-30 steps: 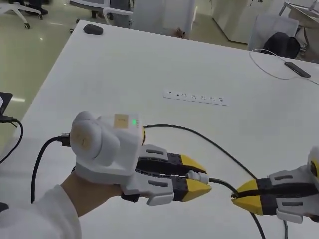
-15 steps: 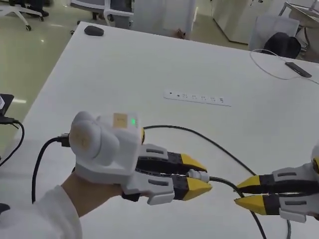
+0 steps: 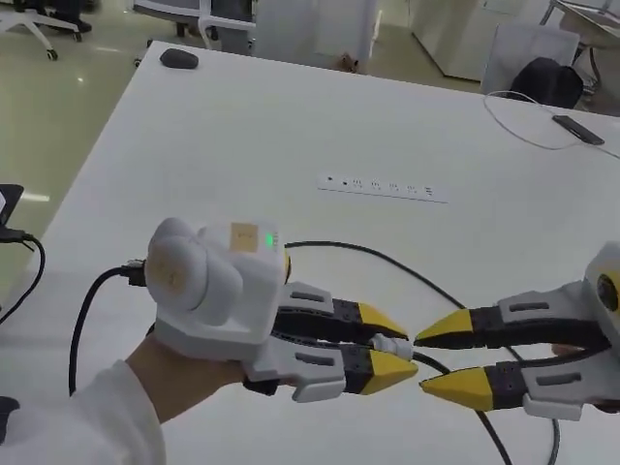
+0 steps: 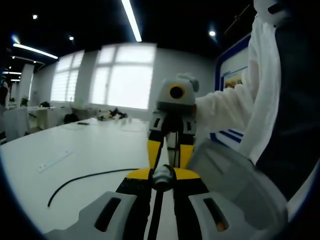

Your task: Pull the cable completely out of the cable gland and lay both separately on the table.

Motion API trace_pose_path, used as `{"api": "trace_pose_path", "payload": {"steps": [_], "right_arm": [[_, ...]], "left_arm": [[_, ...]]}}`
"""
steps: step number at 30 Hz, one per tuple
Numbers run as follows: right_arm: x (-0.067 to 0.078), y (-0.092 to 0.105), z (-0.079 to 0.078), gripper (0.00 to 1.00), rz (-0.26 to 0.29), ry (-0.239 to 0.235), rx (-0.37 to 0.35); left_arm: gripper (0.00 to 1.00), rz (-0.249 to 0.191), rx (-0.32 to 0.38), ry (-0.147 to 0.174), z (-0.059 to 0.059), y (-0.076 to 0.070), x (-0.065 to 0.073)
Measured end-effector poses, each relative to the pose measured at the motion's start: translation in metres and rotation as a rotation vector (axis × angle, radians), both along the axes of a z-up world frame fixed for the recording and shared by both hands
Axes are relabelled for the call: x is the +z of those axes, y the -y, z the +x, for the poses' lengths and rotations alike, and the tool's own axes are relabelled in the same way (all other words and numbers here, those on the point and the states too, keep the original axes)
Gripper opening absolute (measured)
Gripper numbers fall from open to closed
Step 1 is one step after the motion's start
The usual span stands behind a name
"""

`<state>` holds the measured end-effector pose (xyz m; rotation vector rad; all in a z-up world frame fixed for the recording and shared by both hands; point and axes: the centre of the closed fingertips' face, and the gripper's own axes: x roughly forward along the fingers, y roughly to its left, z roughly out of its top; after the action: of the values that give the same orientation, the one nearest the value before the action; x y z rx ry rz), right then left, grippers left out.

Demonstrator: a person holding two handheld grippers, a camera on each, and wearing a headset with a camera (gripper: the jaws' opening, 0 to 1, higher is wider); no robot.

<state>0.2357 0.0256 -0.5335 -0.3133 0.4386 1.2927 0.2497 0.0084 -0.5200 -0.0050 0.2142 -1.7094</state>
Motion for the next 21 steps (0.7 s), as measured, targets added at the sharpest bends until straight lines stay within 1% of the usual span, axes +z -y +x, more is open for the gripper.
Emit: {"api": "trace_pose_path", "payload": {"steps": [4,5,6,9,10,13,21], "right_arm": [[-0.002,-0.004,-0.001,0.12,0.004,0.000,0.016],[-0.003,-0.004,-0.001,0.12,-0.002,0.004,0.018],[-0.004,-0.004,-0.001,0.11,-0.006,0.004,0.017],[-0.004,-0.001,0.002,0.04,-0.003,0.007,0.005],[-0.004,0.000,0.002,0.04,-0.001,0.000,0.002],[-0.003,0.001,0.002,0.04,0.003,0.002,0.001],[-0.009,0.012,0.001,0.04,-0.014,-0.004,-0.010]], "left_arm": [[0.16,0.002,-0.003,-0.001,-0.002,0.001,0.000],[0.16,0.002,-0.005,-0.002,-0.003,0.001,0.000],[0.16,0.004,-0.004,-0.001,-0.002,0.001,0.000],[0.16,0.005,-0.012,-0.003,-0.005,0.001,0.000],[0.16,0.004,-0.008,0.002,-0.004,0.001,0.000],[0.16,0.003,-0.008,0.000,-0.005,0.002,0.000],[0.16,0.011,0.000,0.003,-0.002,0.000,-0.001]]}}
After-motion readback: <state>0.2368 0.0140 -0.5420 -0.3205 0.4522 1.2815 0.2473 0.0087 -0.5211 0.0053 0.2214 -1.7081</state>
